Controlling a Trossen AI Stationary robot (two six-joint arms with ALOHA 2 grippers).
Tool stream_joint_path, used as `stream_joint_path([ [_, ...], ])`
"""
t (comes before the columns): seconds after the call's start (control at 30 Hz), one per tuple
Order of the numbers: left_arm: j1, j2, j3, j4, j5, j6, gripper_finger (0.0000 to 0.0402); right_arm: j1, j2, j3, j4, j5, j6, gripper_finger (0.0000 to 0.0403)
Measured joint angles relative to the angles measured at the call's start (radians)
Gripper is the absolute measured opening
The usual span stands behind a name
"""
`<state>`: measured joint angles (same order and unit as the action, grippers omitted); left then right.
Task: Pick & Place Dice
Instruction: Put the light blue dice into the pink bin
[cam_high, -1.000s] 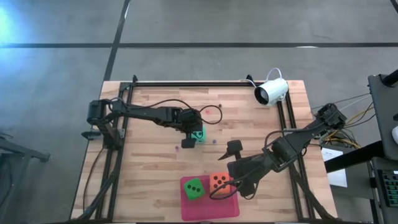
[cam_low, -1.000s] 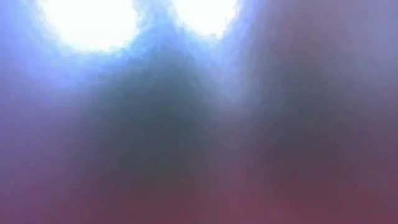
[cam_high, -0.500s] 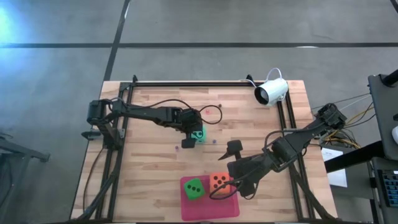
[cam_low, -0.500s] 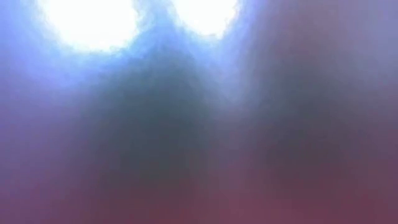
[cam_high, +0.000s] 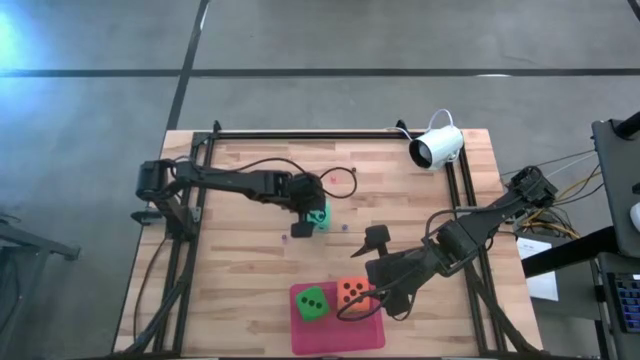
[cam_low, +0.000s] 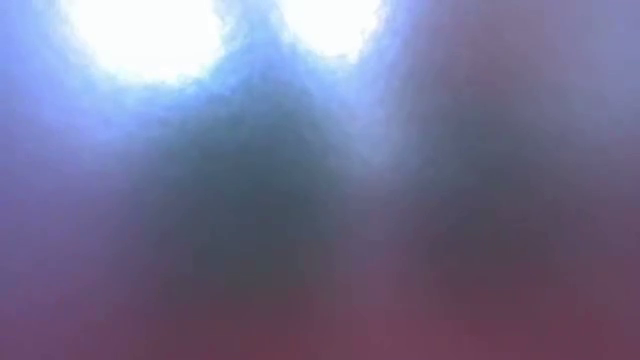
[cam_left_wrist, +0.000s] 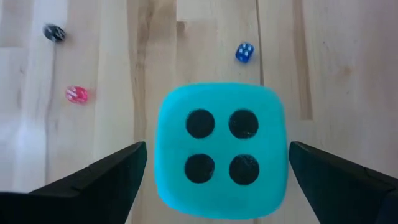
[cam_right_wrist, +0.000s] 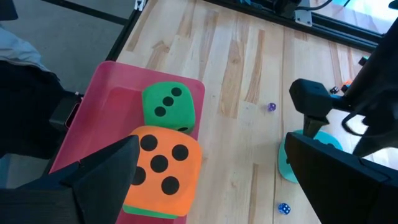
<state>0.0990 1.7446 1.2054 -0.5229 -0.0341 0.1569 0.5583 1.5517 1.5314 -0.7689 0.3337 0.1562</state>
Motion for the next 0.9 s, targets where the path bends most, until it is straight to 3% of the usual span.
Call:
stream_joint_path([
  [0.9,-0.010,0.007,-0.031,0.026,0.058,-0.027,0.0400,0.000,0.000,0.000,0.000,0.000,0.000,0.0400],
])
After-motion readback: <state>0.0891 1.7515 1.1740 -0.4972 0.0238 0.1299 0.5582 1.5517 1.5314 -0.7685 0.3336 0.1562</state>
